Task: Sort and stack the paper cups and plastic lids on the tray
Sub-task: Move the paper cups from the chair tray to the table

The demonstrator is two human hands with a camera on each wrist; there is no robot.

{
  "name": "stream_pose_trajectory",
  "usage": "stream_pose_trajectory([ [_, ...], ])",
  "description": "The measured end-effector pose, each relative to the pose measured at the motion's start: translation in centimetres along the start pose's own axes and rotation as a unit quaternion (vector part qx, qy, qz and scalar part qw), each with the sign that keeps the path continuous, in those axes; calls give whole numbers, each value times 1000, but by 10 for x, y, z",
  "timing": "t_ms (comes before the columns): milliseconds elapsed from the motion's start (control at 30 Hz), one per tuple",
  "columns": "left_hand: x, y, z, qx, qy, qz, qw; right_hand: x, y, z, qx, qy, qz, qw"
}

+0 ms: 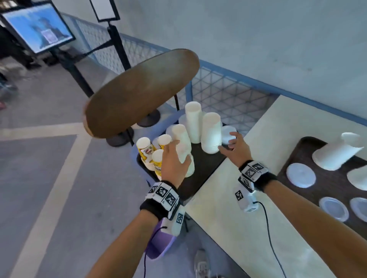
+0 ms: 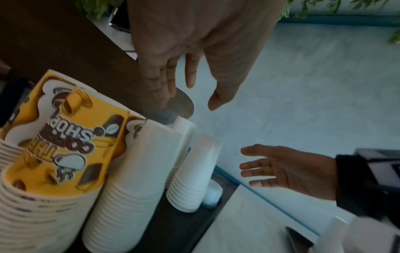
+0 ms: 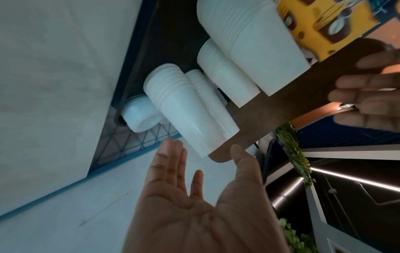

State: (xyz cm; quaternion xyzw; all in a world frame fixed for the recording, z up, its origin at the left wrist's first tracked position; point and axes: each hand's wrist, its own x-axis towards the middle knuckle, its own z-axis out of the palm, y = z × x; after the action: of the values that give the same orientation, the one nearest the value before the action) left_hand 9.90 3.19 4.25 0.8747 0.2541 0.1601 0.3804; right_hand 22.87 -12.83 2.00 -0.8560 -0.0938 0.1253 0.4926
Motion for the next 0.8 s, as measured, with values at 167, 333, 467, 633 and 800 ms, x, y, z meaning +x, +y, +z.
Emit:
stream_pose_trajectory([
  [167,23,-6,-3,106,-89,26,990,52,-14,21,-37,24,18,999],
  [333,42,-5,6,237,-133,51,961,82,-22,36,-62,20,28,997],
  [467,49,-13,15,285,-154,64,944,93,-20,44,-42,-2,40,998],
  [633,55,-18,24,252,-160,47,953,96,-17,50,-34,2,36,999],
  [800,56,-17,38,188,-163,47,967,92,-13,47,-47,-24,9,999],
])
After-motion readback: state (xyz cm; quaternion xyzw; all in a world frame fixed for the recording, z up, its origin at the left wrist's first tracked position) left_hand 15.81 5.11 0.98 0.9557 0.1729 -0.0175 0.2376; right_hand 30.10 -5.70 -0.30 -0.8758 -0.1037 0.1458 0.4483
